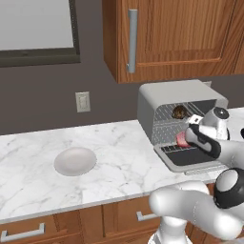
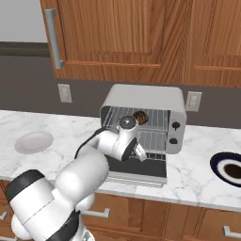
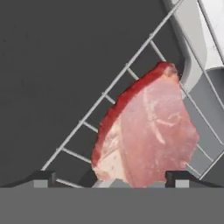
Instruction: Open the toaster oven door. Place the bread on the top rack in the toaster oven and place the steak on the bottom rack.
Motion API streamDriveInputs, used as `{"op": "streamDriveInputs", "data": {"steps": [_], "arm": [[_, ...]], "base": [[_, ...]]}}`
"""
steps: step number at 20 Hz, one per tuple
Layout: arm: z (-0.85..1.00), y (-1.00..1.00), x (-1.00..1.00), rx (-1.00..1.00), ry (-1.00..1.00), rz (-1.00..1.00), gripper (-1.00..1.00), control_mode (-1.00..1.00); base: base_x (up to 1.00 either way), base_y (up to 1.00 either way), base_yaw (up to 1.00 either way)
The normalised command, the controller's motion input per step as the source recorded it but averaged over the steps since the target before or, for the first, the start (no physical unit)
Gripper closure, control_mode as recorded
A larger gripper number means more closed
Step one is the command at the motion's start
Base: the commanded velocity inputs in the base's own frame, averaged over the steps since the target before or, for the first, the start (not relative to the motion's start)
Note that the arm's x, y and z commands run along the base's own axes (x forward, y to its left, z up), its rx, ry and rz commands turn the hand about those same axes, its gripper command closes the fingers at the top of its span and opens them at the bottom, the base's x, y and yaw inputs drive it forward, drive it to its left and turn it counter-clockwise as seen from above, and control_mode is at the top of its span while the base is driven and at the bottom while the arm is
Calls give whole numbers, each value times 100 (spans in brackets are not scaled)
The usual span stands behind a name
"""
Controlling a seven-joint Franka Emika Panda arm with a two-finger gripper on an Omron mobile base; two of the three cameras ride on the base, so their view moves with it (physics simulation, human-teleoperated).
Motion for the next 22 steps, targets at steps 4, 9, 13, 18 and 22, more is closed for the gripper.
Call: {"op": "streamDriveInputs", "data": {"steps": [4, 9, 13, 18, 22], "arm": [[0, -1, -67, -2, 0, 45, -100, -100], [-5, 5, 6, -14, 4, 46, -100, -100], [-11, 12, 21, -20, 12, 38, -100, -100], [-29, 18, 18, -27, 13, 33, -100, -100], [-36, 1, 20, -17, 1, 28, -100, -100]], "base": [[0, 0, 0], [0, 0, 0], [0, 0, 0], [0, 0, 0], [0, 0, 0]]}}
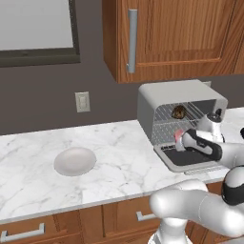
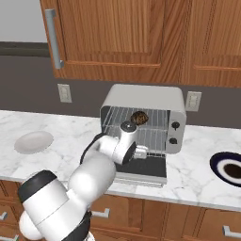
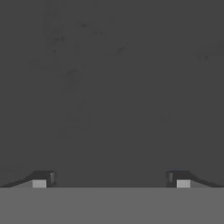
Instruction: Open the toaster oven door. Place the bread on the top rack in the toaster oven and place the steak on the bottom rack.
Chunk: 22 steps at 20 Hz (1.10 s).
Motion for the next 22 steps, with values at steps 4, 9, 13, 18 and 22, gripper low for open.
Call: {"op": "streamDriveInputs", "data": {"steps": [4, 9, 13, 18, 22], "arm": [[-1, 1, 72, -3, -1, 10, -100, -100], [1, 14, 87, -2, -7, 0, -100, -100], [22, 7, 55, -3, -3, 0, -100, -100], [84, 13, -58, -1, 0, 1, -100, -100], [89, 68, -89, -8, 4, 2, -100, -100]], "base": [[0, 0, 0], [0, 0, 0], [0, 0, 0], [0, 0, 0], [0, 0, 0]]}}
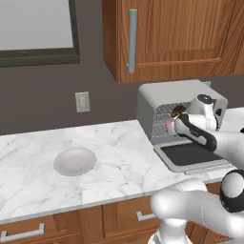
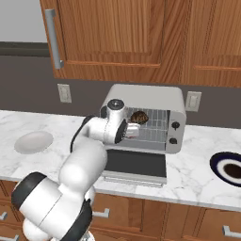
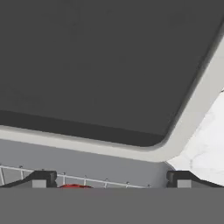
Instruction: Open the toaster oven door. Place the bread on the top rack in the toaster oven and place the steak on the bottom rack.
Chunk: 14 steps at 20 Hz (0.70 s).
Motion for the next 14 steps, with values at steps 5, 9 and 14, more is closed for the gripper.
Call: {"op": "streamDriveInputs", "data": {"steps": [5, 9, 14], "arm": [[72, 100, -98, -17, 7, 0, -100, -100], [88, 100, -86, -22, 1, 0, -100, -100], [68, 100, -68, -22, 1, 0, -100, -100]], "base": [[0, 0, 0], [0, 0, 0], [0, 0, 0]]}}
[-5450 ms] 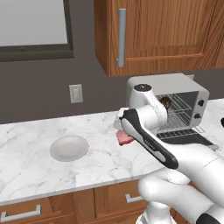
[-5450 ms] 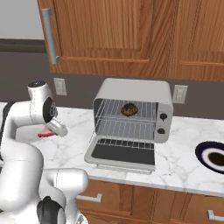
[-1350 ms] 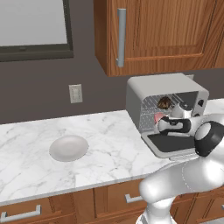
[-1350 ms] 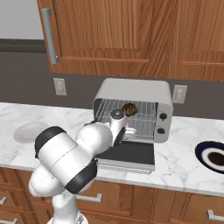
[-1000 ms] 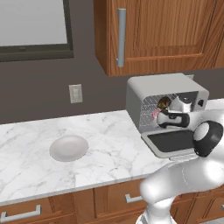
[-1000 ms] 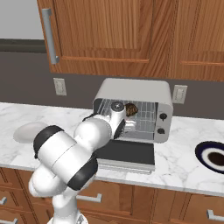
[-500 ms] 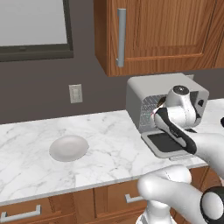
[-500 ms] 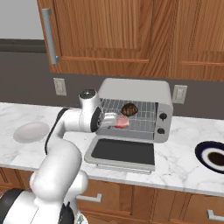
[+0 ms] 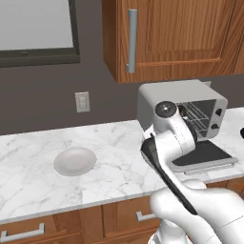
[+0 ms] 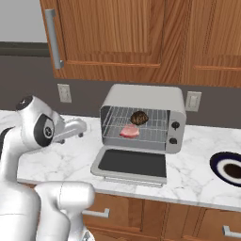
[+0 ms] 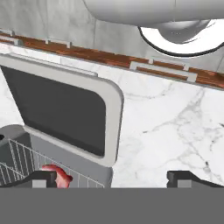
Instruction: Open the toaster oven door. Place the bread on the top rack in the toaster oven and place the steak on the bottom rack.
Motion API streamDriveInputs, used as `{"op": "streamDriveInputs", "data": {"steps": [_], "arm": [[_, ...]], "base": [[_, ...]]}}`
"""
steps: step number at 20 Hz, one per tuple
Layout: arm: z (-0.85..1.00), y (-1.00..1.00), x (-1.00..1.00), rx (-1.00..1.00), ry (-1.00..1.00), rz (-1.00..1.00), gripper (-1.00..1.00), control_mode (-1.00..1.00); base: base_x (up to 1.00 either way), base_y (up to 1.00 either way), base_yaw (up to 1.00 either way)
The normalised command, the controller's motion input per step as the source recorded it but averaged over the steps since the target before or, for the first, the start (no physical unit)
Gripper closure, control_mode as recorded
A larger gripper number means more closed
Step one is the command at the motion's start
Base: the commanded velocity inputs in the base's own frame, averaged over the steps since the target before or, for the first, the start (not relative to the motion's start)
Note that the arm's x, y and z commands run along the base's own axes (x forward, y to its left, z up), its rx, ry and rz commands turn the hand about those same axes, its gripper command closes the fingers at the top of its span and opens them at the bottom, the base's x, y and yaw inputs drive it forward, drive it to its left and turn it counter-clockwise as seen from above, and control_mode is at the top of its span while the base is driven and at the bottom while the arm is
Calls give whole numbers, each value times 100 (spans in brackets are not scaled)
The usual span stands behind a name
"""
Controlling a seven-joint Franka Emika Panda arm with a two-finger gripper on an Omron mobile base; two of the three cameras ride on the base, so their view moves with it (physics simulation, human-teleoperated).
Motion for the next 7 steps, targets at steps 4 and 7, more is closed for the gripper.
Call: {"op": "streamDriveInputs", "data": {"steps": [4, 7], "arm": [[29, 72, -23, -18, 0, 0, -100, -100], [0, 7, 0, -6, 0, 0, -100, -100]], "base": [[0, 0, 0], [0, 0, 0]]}}
